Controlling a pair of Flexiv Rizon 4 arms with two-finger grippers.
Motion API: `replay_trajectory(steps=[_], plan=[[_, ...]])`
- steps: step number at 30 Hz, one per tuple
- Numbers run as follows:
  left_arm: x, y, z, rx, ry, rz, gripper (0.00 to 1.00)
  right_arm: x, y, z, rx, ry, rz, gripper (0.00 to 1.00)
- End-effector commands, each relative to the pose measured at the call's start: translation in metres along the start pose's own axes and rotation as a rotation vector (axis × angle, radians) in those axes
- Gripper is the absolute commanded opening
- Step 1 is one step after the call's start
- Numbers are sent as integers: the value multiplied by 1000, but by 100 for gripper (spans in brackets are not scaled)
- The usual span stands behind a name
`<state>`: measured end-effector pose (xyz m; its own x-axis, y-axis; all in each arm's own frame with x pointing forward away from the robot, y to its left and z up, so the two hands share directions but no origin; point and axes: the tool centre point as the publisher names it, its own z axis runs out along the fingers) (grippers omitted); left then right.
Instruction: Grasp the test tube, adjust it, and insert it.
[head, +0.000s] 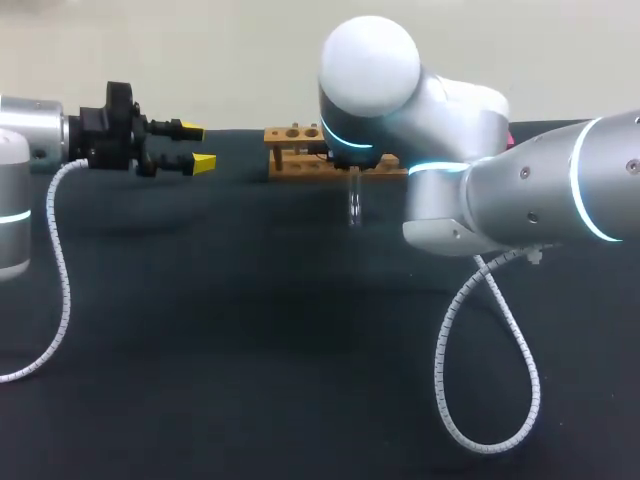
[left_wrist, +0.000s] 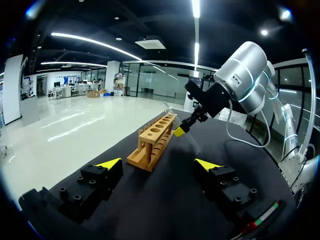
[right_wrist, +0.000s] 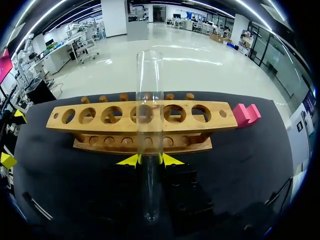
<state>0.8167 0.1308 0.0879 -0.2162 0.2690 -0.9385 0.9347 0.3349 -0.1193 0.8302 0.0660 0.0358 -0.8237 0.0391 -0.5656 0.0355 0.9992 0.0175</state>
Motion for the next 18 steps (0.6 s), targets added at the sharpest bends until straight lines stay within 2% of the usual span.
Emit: replay_trajectory(steps=[1,8,18], plan=[[1,-1,-1,-2,-4,3,100,2,-1,3,-2,2,4,0],[1,-1,-1,-2,-4,3,100,3,-2,-5,4,-11,31,0],[1,-1,-1,-2,-4,3,100,-1,2,-42,32,-97,118,0]])
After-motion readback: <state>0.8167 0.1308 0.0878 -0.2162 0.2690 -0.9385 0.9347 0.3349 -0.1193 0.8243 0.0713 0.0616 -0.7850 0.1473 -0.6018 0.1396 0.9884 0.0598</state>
